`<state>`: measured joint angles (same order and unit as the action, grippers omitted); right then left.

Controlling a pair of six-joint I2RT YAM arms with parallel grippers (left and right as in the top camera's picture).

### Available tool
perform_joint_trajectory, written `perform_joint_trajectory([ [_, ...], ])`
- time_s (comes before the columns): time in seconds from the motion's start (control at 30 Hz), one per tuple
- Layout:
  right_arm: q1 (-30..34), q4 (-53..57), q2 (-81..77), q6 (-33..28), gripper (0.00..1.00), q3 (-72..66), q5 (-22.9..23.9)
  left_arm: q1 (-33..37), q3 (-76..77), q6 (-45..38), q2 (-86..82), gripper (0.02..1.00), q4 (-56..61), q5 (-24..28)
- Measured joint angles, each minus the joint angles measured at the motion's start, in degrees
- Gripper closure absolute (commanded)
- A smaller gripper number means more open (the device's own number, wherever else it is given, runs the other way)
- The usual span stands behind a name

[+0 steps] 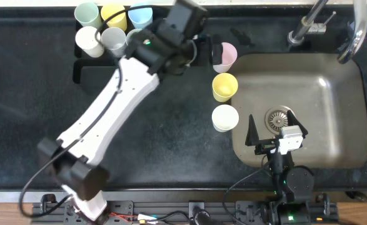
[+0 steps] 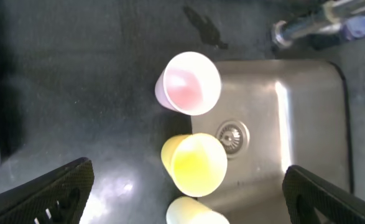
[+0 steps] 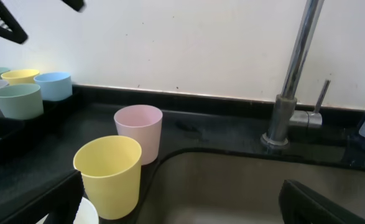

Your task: Store Cups

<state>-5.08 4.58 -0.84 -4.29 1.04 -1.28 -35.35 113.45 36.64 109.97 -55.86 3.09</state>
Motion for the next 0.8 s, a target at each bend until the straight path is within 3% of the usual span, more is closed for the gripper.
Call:
perform_joint_trajectory([
  [0.23, 0.0, 0.04, 0.0, 0.02, 0.005, 0.0, 0.02, -0.15, 9.03, 1.97, 8.33, 0.018, -2.25, -3.87],
  [0.8, 0.0, 0.04, 0.0, 0.02, 0.005, 0.0, 0.02, -0.15, 19.74, 2.19, 25.81, 0.018, -3.54, -5.09],
])
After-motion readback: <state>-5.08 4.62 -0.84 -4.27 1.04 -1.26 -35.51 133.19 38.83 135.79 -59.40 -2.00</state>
